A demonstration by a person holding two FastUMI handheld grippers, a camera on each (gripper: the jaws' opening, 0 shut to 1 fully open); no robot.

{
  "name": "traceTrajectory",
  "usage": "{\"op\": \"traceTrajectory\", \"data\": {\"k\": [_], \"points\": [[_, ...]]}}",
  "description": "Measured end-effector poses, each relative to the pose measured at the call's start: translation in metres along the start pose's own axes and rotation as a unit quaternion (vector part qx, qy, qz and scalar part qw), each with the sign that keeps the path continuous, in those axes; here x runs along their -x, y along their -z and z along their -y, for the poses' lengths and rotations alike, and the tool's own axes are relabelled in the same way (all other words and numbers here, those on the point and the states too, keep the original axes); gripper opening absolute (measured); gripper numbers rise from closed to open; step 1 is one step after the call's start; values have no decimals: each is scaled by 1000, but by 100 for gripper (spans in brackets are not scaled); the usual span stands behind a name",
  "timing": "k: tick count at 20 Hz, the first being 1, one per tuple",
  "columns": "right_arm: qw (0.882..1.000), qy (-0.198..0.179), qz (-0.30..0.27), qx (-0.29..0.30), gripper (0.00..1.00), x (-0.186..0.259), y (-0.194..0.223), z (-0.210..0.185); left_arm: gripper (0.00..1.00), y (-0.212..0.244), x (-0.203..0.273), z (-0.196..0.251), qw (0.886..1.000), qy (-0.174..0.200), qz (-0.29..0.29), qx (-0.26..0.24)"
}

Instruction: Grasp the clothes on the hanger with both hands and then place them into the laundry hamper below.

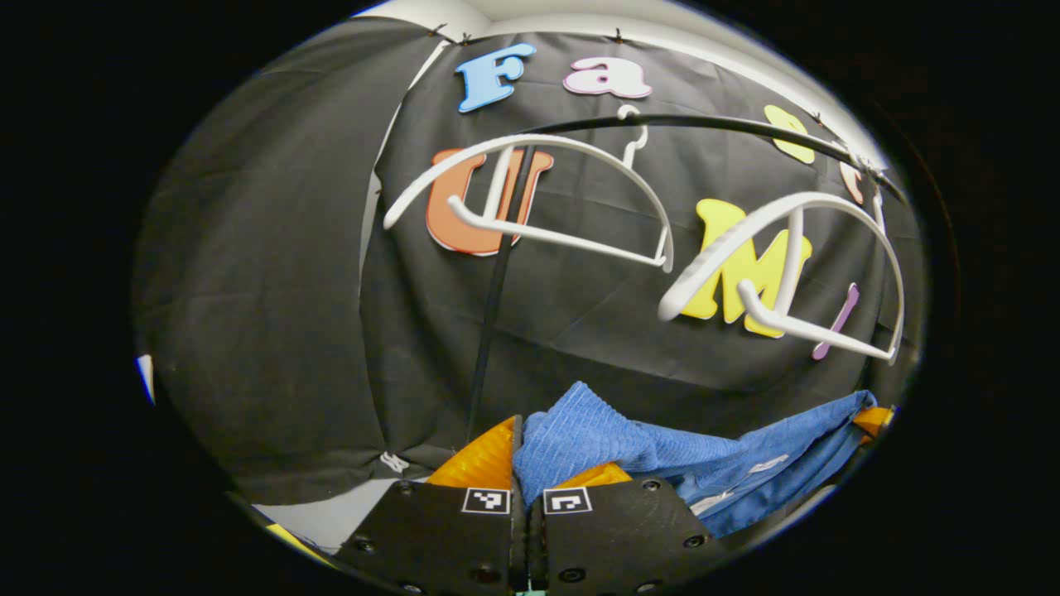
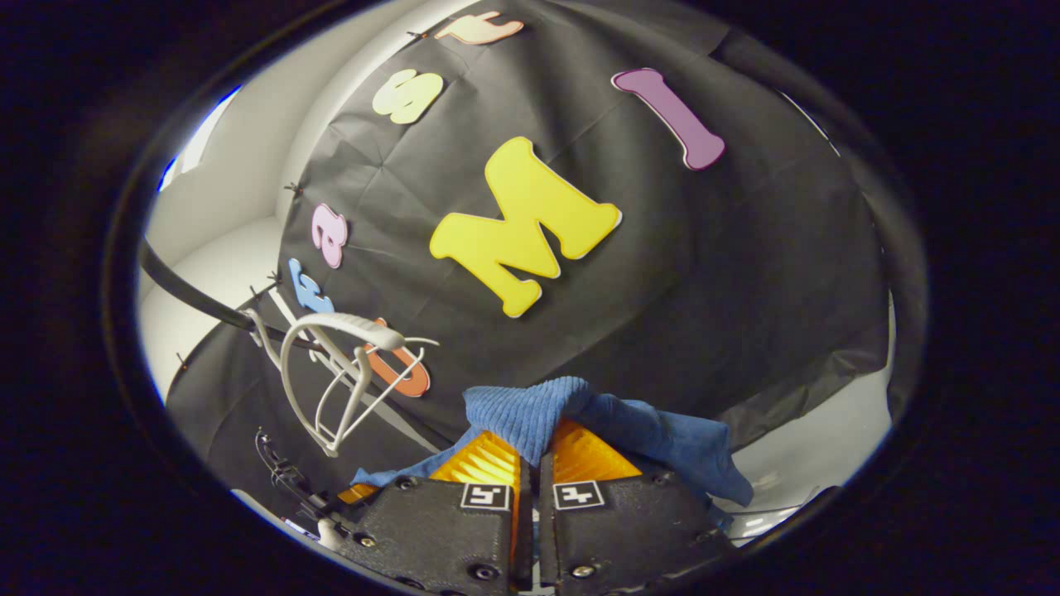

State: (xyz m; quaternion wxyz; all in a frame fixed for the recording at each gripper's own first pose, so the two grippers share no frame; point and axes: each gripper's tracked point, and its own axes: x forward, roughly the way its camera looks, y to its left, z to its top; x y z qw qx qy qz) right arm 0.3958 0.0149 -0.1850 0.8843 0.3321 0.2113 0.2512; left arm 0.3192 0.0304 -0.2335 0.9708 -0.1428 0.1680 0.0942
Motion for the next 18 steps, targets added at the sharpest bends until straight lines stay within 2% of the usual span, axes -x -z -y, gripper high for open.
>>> {"op": "traceTrajectory", "data": {"k": [2,3,4,6,9,13,18], "points": [[1000,11,-16,13,6,1,16,5,1,21,6,-4,1000,-4,-16,5],[999,16,-23,21,6,2,24,6,5,32,8,-5,1000,-4,-23,5],[999,19,-29,27,6,4,31,6,1,41,11,-6,1000,-4,-31,4],[998,28,-44,35,6,7,49,10,5,58,17,-4,999,-1,-45,4],[996,33,-67,46,6,13,74,4,5,76,24,5,998,10,-68,-2],[992,31,-90,82,6,10,98,-12,1,99,41,32,994,45,-83,-52],[982,14,-109,154,6,20,126,-61,1,94,74,75,985,101,-86,-109]]}}
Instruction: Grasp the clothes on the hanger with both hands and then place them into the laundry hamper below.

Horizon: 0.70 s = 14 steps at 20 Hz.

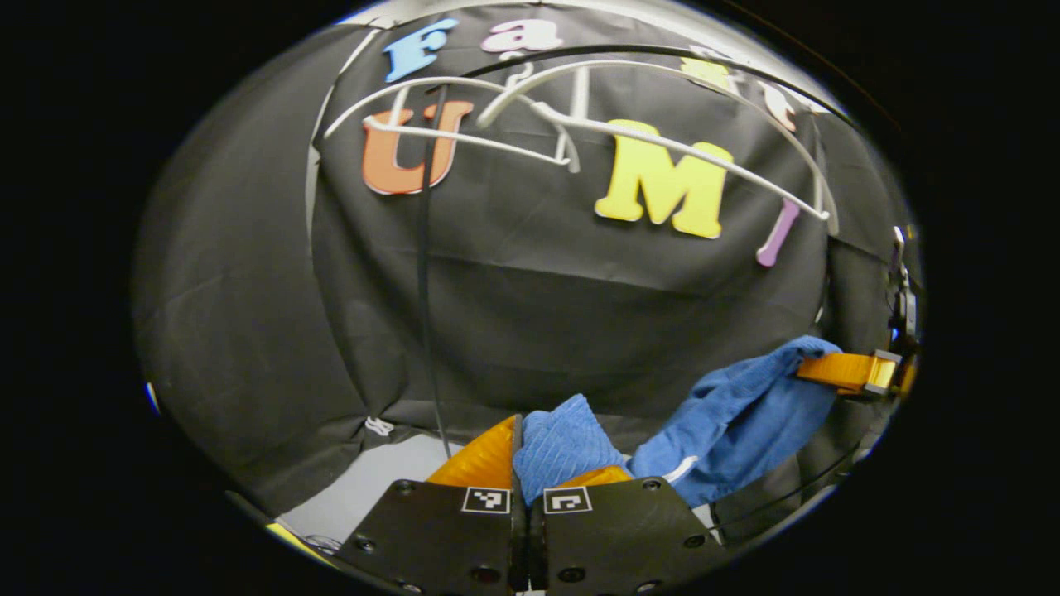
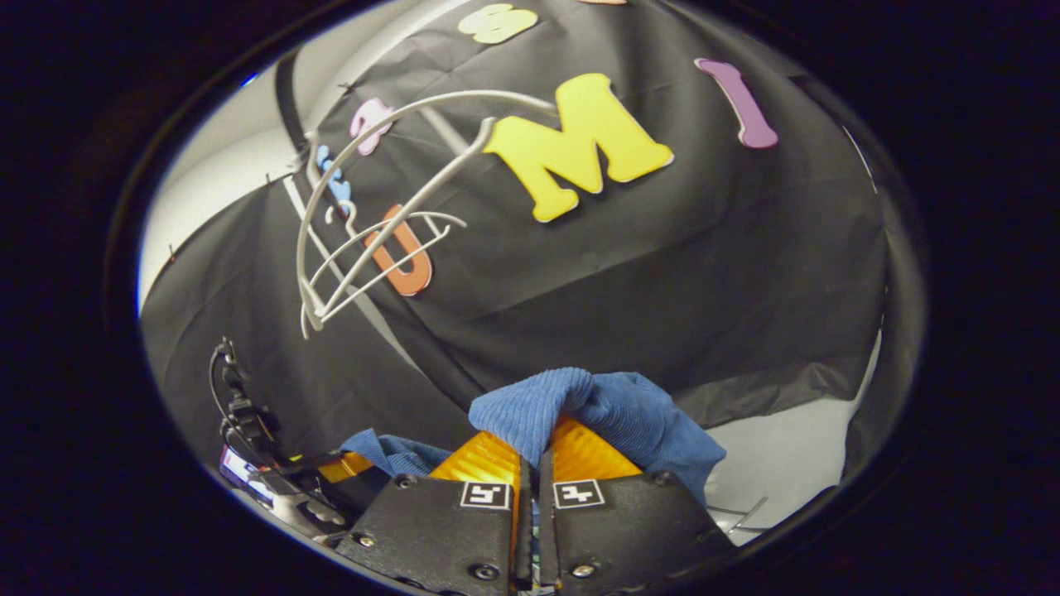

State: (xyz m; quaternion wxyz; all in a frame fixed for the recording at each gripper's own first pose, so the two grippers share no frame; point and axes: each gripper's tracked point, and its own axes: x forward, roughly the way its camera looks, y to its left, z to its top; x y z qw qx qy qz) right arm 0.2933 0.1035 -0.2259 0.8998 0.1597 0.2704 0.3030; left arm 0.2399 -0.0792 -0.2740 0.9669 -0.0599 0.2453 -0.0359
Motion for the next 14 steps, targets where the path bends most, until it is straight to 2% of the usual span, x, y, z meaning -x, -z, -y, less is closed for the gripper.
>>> {"op": "traceTrajectory", "data": {"k": [6,9,10,13,14], "points": [[992,-24,5,121,6,14,-7,-90,1,-40,41,36,997,48,29,-56],[987,-39,10,154,6,16,-12,-129,1,-49,58,35,996,54,33,-67],[986,-44,10,160,6,17,-12,-140,5,-49,64,33,996,55,33,-68],[985,-50,-3,163,6,13,10,-150,5,-38,66,26,997,55,22,-59],[986,-45,-16,163,6,9,23,-146,1,-27,64,24,997,54,13,-53]]}}
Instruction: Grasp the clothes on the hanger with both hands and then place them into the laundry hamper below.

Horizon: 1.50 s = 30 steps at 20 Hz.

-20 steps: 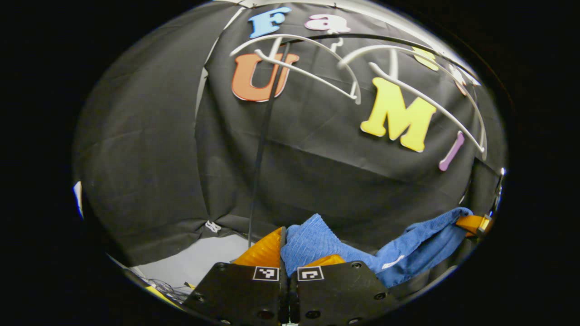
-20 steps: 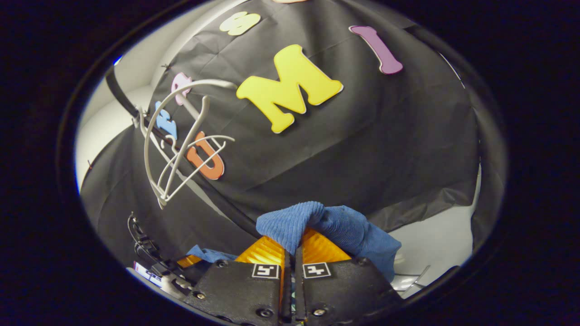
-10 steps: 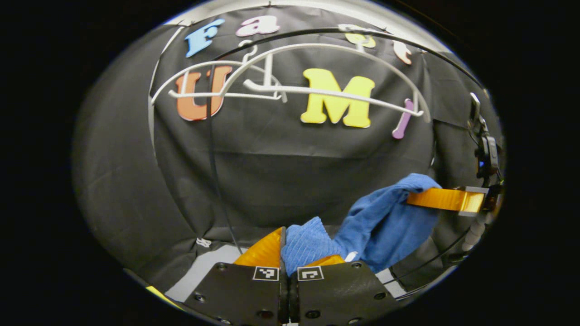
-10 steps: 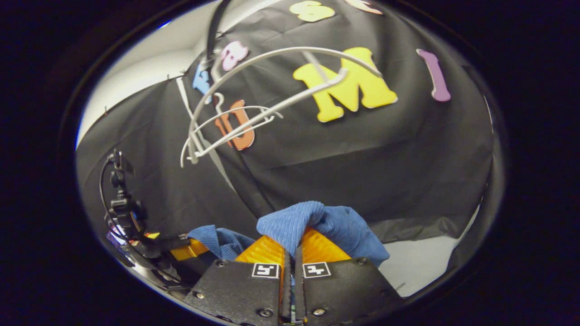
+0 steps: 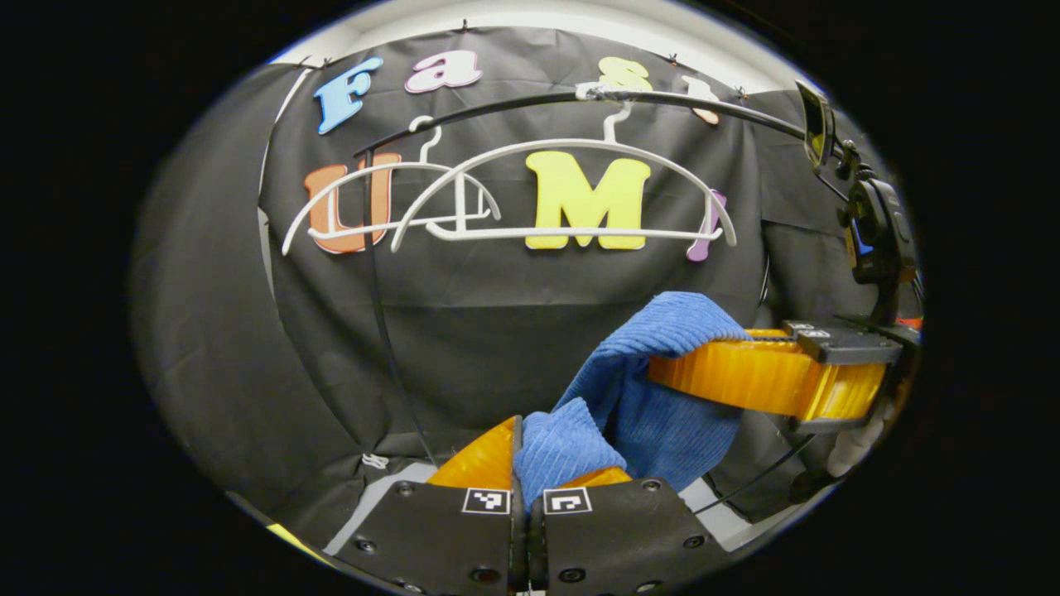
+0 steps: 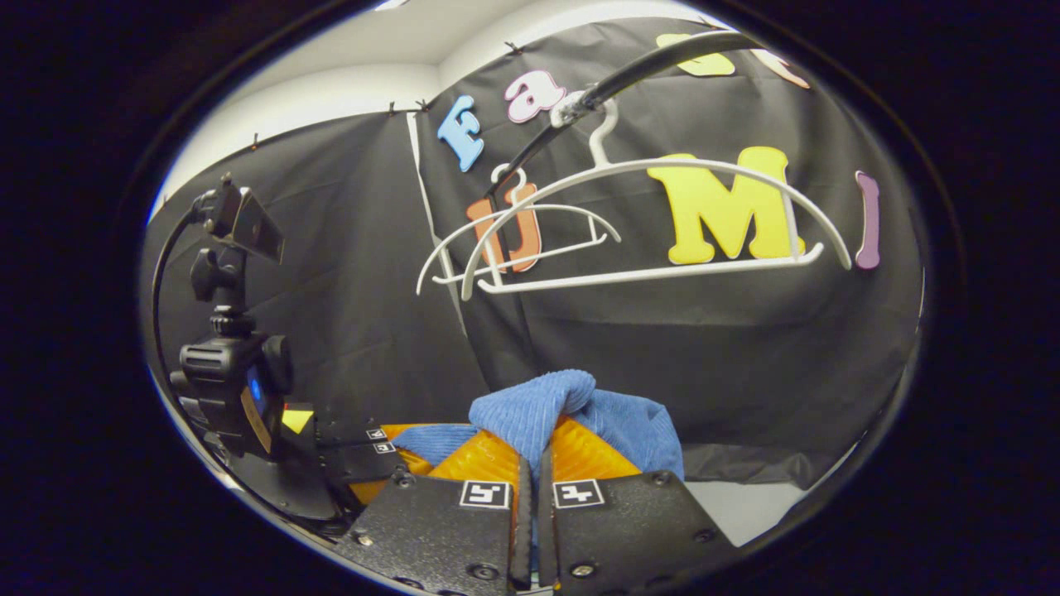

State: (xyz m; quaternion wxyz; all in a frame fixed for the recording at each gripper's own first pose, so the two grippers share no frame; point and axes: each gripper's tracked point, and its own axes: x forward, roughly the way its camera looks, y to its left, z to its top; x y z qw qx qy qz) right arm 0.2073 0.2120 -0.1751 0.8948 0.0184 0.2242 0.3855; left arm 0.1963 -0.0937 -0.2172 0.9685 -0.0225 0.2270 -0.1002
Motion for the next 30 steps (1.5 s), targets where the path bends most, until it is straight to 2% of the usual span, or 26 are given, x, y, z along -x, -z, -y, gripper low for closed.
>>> {"op": "traceTrajectory", "data": {"k": [2,3,5,6,7,13,15,16,18,20,21,22,23,24,26,28,29,30], "points": [[1000,3,-27,-5,6,-11,31,1,5,30,-1,-4,1000,-4,-24,4],[999,8,-43,-7,6,-17,53,3,1,47,-4,-6,999,-7,-37,3],[996,17,-84,-20,6,-30,91,13,1,79,-12,-7,998,-10,-70,2],[994,18,-103,-30,6,-40,107,15,5,96,-16,-8,996,-13,-86,4],[992,23,-120,-40,6,-55,120,15,1,112,-20,-10,995,-17,-97,8],[973,68,-212,-64,6,-107,151,29,1,213,-57,-25,979,-33,-199,36],[966,81,-238,-68,6,-119,155,27,1,229,-65,-26,972,-36,-227,41],[963,86,-246,-70,6,-124,156,28,5,237,-70,-26,968,-38,-243,39],[955,97,-270,-75,6,-128,164,32,1,251,-73,-22,960,-41,-277,32],[942,118,-308,-69,6,-127,175,41,1,268,-73,-28,948,-53,-314,21],[936,129,-319,-70,6,-128,180,44,2,271,-75,-28,944,-56,-324,23],[932,137,-328,-73,6,-129,183,48,7,279,-81,-31,941,-60,-331,26],[928,145,-336,-77,7,-129,190,51,3,284,-84,-33,939,-64,-336,35],[924,152,-341,-81,7,-129,191,54,10,292,-83,-34,937,-66,-341,45],[916,158,-357,-93,7,-130,198,57,8,301,-86,-35,933,-67,-348,59],[912,158,-364,-103,9,-126,200,57,19,298,-86,-40,934,-67,-346,61],[913,161,-362,-101,11,-126,202,61,16,293,-89,-42,936,-67,-340,60],[914,160,-359,-100,12,-127,202,60,33,288,-91,-41,938,-63,-334,60]]}}
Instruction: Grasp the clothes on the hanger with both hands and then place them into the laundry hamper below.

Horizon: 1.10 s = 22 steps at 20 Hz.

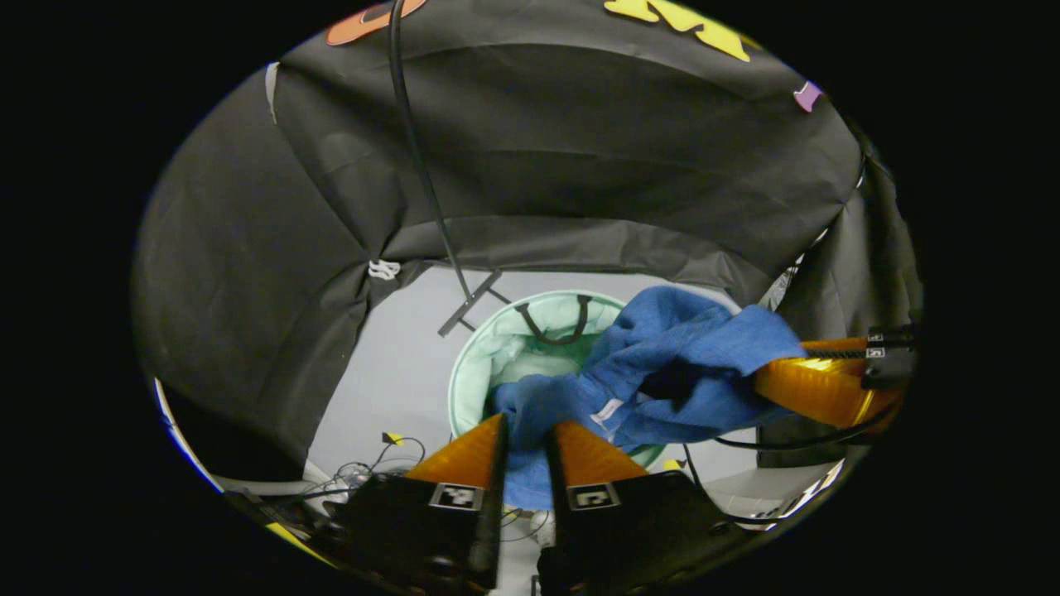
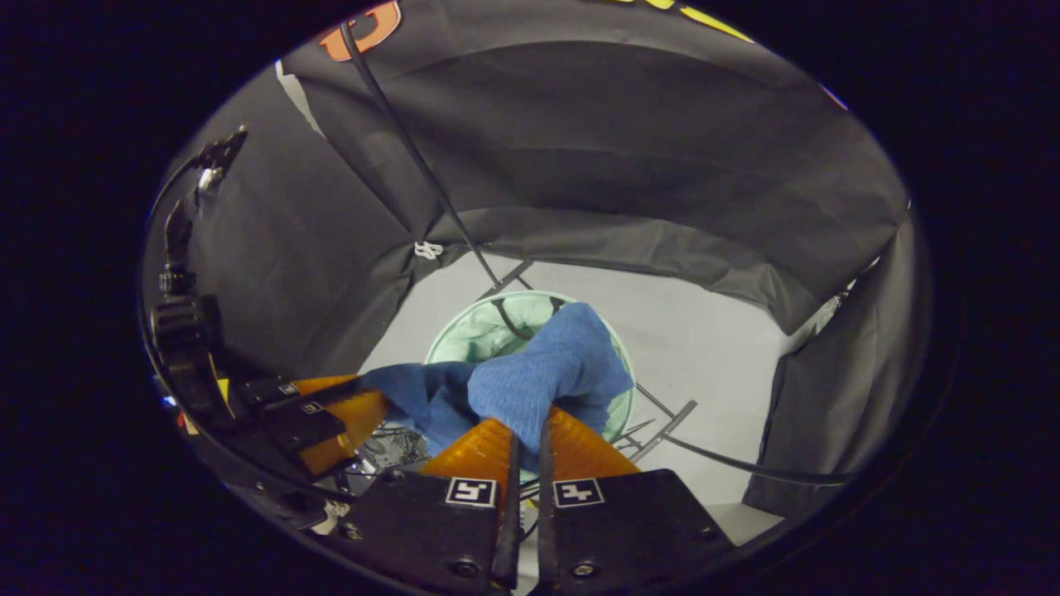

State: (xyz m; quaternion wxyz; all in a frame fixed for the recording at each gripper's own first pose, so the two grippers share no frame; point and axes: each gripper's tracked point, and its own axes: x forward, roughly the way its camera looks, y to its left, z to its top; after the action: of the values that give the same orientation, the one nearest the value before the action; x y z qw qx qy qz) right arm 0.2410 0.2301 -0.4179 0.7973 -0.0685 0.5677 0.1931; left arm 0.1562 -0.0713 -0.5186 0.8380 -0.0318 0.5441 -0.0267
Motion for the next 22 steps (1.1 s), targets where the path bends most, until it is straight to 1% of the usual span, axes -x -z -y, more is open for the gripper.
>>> {"op": "traceTrajectory", "data": {"k": [1,2,4,5,6,7,16,17,19,22], "points": [[1000,2,3,3,15,0,0,0,49,-3,1,0,1000,-1,3,2],[1000,2,6,9,16,0,-1,2,66,-6,0,0,1000,-4,7,3],[1000,9,13,17,50,-2,-2,5,99,-3,-1,-6,1000,-13,13,4],[1000,16,17,19,67,-2,-5,8,99,-3,-1,-9,1000,-15,12,7],[999,22,19,20,70,-2,-8,10,100,-3,-1,-10,1000,-16,12,9],[999,28,17,21,76,-2,-7,11,98,-1,-2,-13,1000,-16,10,9],[999,34,21,16,77,8,1,15,98,1,9,-11,1000,-19,18,1],[999,35,23,16,77,11,3,15,93,0,12,-13,1000,-20,22,1],[999,39,32,13,77,21,3,14,97,1,22,-12,999,-17,33,0],[997,45,56,14,77,44,1,11,98,1,41,-24,998,-20,60,-5]]}}
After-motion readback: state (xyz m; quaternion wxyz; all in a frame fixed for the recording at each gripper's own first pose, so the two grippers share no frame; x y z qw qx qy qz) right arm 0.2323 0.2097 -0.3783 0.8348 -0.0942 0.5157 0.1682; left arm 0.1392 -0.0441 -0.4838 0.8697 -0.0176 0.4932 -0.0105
